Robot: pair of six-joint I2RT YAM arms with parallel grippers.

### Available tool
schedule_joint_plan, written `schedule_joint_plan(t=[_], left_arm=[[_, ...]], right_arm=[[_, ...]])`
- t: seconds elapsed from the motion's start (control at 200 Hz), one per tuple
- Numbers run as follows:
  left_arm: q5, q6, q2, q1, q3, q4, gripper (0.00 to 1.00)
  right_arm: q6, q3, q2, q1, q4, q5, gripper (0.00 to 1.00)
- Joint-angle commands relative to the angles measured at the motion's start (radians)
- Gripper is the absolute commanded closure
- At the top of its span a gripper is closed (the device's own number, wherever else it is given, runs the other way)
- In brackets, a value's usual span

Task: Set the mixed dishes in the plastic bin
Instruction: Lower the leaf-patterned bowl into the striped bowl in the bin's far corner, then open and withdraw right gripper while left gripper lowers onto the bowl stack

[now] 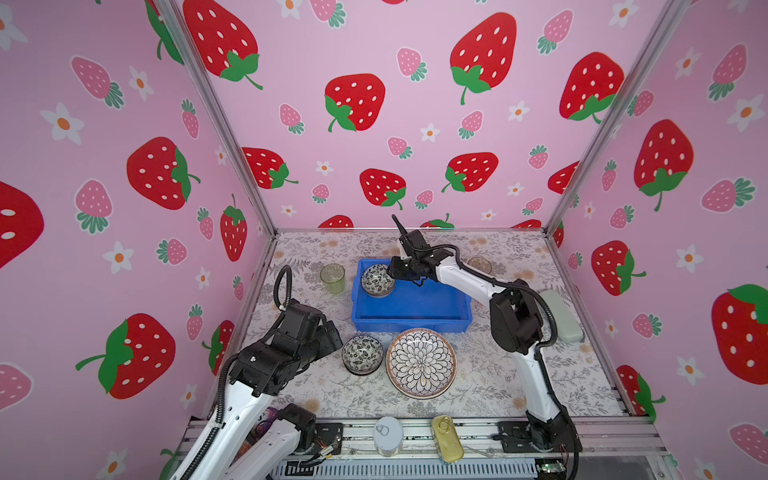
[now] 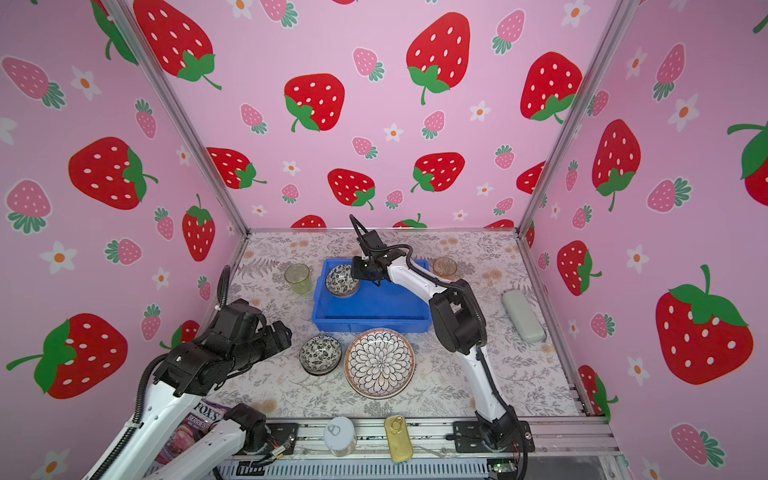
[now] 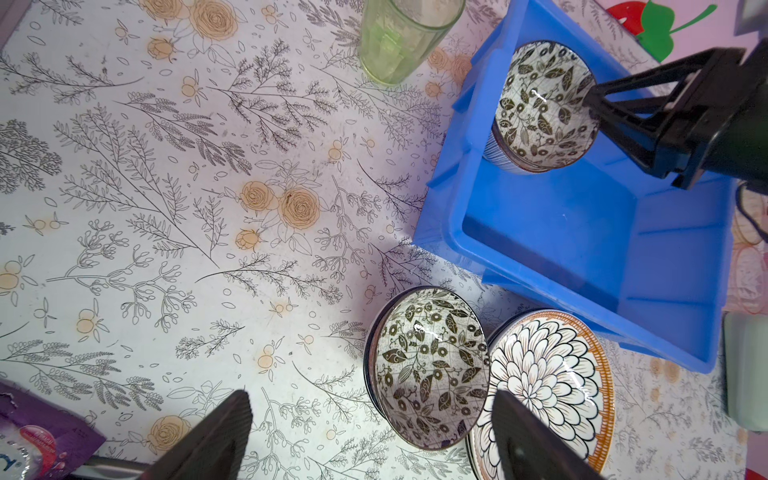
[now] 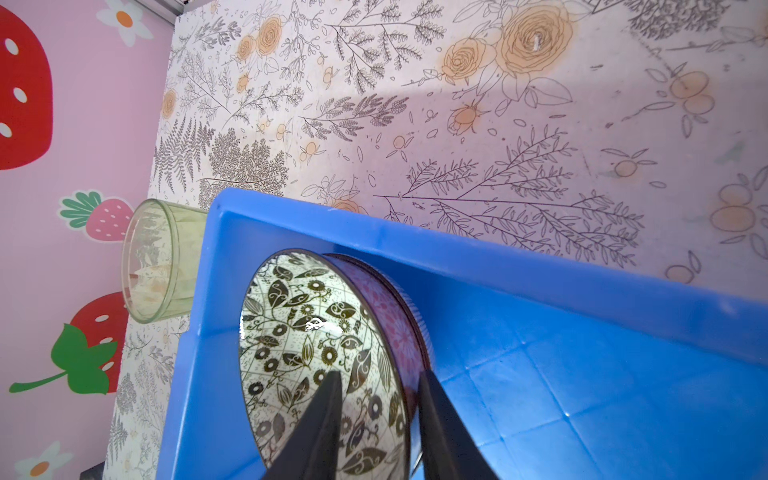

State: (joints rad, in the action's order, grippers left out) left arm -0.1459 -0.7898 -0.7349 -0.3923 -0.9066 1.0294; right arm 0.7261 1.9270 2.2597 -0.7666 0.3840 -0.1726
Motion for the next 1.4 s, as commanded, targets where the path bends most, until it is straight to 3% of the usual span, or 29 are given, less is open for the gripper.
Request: schedule_joint_plan(t=[0.0,0.305,0.645,0.725,0.78,1.141,1.396], left_arm=[[-0.014,-0.009,0.014,0.007,0.012,0.029,0.07],[-0.011,-0.023,0.006,0.011,0.003,0.059,0.05],[0.035,-0.007,-0.031,0.013,-0.006,0.090,0.03],[0.042,-0.003,-0.044,0.013,-0.007,0.105,0.03],[0.044,-0.003,-0.043,0.013,-0.006,0.108,0.03],[0.101,-0.015,-0.031,0.013,0.041,0.105,0.03],[0.183,-0.050,-0.041,0.012,0.119,0.022,0.13]], right_arm=[[-0.025,-0.002,-0.052,-0.010,-0.012,0.028,0.57],[-0.074,-0.212,-0.277,-0.017,-0.156,0.070,0.28],[-0.129,-0.454,-0.483,-0.016,-0.252,0.104,0.15],[-0.151,-0.508,-0.530,-0.017,-0.258,0.124,0.09],[-0.166,-0.541,-0.561,-0.017,-0.257,0.137,0.00],[-0.269,-0.726,-0.731,-0.012,-0.240,0.229,0.01],[-0.269,-0.930,-0.891,0.018,-0.321,0.226,0.01]])
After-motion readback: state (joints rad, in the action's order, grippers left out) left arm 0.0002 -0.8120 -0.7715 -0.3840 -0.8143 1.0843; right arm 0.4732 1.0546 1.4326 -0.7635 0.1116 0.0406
